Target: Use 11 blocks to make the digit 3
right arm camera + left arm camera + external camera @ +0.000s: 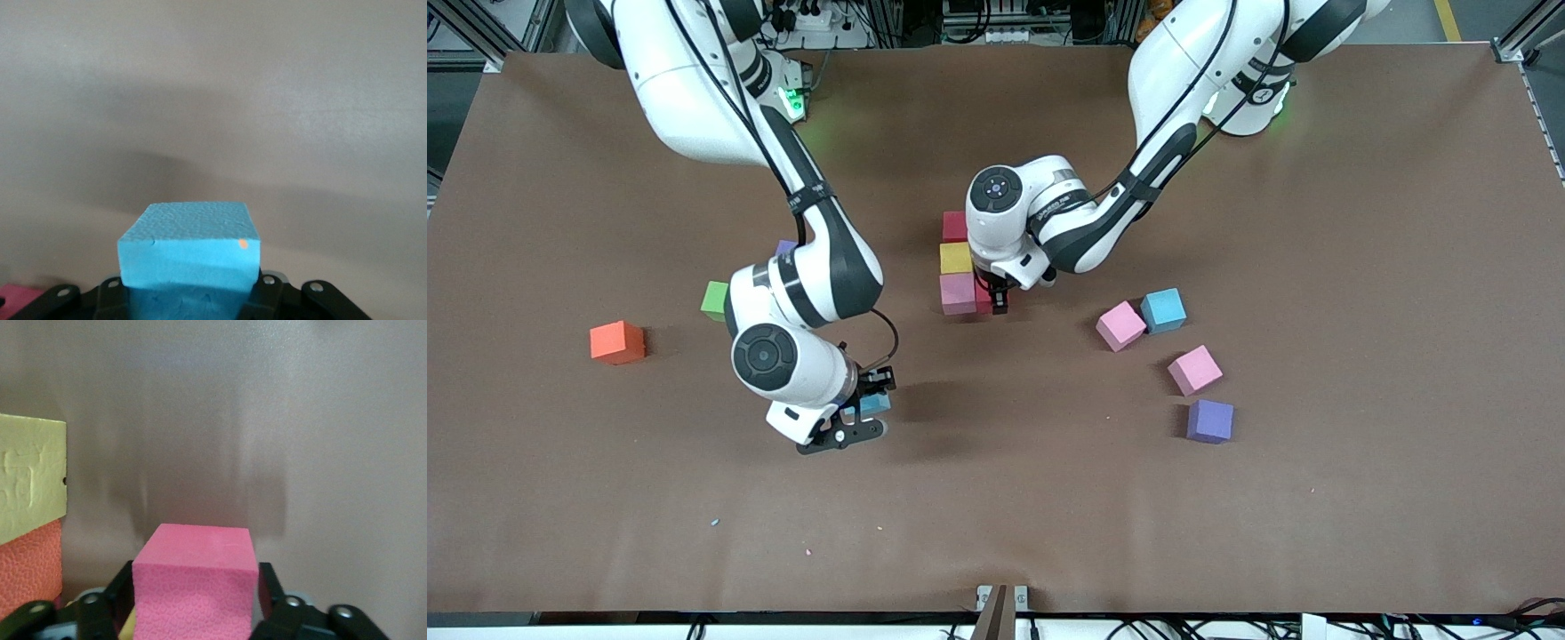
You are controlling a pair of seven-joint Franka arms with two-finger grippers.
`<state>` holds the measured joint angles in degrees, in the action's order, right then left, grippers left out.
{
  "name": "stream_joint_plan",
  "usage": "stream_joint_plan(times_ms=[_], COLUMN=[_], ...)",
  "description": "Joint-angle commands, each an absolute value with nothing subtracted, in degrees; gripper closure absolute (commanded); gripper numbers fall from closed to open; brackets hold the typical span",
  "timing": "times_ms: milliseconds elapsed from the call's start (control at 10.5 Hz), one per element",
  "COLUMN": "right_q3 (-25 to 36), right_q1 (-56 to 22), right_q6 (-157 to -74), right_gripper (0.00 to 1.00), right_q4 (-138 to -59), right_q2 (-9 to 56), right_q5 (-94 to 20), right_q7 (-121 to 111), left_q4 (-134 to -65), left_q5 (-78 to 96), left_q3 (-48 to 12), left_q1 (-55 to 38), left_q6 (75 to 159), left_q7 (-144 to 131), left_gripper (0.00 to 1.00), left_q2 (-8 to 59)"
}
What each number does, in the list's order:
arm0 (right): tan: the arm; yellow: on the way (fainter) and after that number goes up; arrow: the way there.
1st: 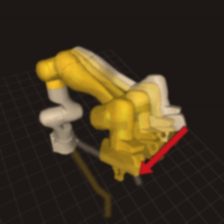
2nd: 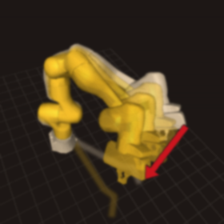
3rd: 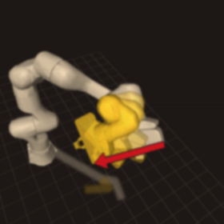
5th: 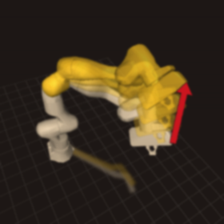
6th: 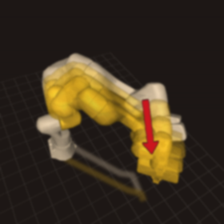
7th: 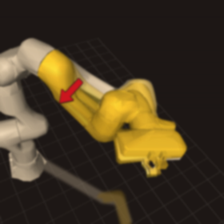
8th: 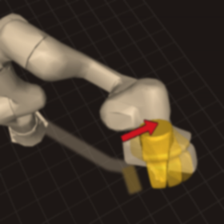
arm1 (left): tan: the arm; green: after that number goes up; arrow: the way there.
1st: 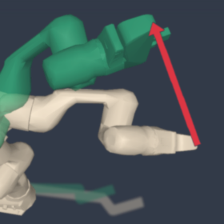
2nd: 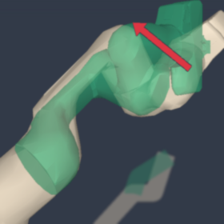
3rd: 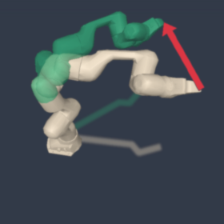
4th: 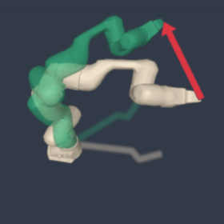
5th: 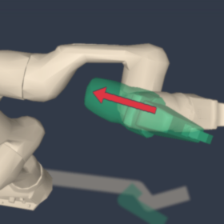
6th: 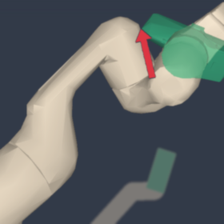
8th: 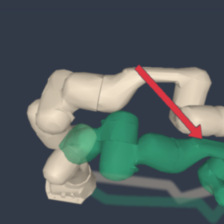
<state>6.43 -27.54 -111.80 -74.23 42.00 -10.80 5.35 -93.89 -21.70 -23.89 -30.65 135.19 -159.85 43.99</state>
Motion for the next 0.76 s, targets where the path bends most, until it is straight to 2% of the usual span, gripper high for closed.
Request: stream_joint_plan(times_ms=[0, 285, 666], right_q3=[5.89, 5.98, 5.98], right_q1=[-27.6, -28.12, -28.82], right_q6=[-113.55, -113.73, -117.41], right_gripper=[1.0, 1.0, 1.0], right_q4=[-84.96, -86.57, -86.66], right_q2=[33.33, 32.17, 33.04], right_q5=[-10.46, -10.81, -12.39], right_q7=[3.62, 3.69, 6.83], left_q4=[-93.25, -93.25, -93.34], left_q5=[-25.93, -25.93, -25.58], left_q3=[-23.99, -24.08, -24.35], left_q1=[-31.46, -31.29, -30.76], left_q6=[135.44, 135.26, 133.69], left_q7=[-172.53, -172.79, -172.44], left_gripper=[0.0, 0.0, 0.0], left_q2=[43.95, 42.98, 37.9])
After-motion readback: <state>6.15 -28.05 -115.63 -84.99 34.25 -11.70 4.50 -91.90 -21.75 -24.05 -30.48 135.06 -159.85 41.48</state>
